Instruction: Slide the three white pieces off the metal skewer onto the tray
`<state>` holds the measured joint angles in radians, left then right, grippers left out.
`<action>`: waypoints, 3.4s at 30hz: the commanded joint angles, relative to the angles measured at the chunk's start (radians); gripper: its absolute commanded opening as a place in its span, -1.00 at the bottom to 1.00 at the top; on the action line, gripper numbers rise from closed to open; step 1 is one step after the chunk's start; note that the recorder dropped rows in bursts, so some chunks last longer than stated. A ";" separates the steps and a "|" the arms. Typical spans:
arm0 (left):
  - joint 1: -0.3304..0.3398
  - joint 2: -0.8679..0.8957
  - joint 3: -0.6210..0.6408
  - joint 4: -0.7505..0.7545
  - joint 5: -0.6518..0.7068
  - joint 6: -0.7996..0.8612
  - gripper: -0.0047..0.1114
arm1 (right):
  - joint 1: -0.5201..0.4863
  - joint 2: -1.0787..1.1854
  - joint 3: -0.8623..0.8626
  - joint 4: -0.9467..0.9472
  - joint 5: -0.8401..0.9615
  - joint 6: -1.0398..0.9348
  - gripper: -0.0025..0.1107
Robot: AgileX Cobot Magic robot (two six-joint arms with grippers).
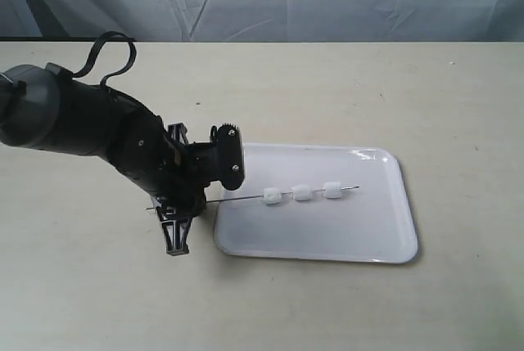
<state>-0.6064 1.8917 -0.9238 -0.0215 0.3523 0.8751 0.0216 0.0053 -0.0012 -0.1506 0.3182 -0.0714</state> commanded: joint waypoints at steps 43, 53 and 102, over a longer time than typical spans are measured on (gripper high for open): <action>-0.003 -0.320 0.014 -0.326 0.648 -0.457 -0.92 | 0.001 0.773 -0.453 -1.363 -1.178 1.806 -0.97; -0.003 -0.361 0.128 -0.444 0.508 -0.594 -0.92 | 0.001 0.911 -0.453 -1.419 -0.983 1.910 -0.97; -0.191 -0.402 0.362 -1.568 0.273 -0.231 -0.92 | 0.021 1.884 -0.453 -1.021 -1.500 1.648 -0.35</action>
<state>-0.7883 1.4945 -0.5634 -1.5820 0.5899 0.6783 0.0419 1.8878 -0.4559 -1.1829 -1.1597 1.5890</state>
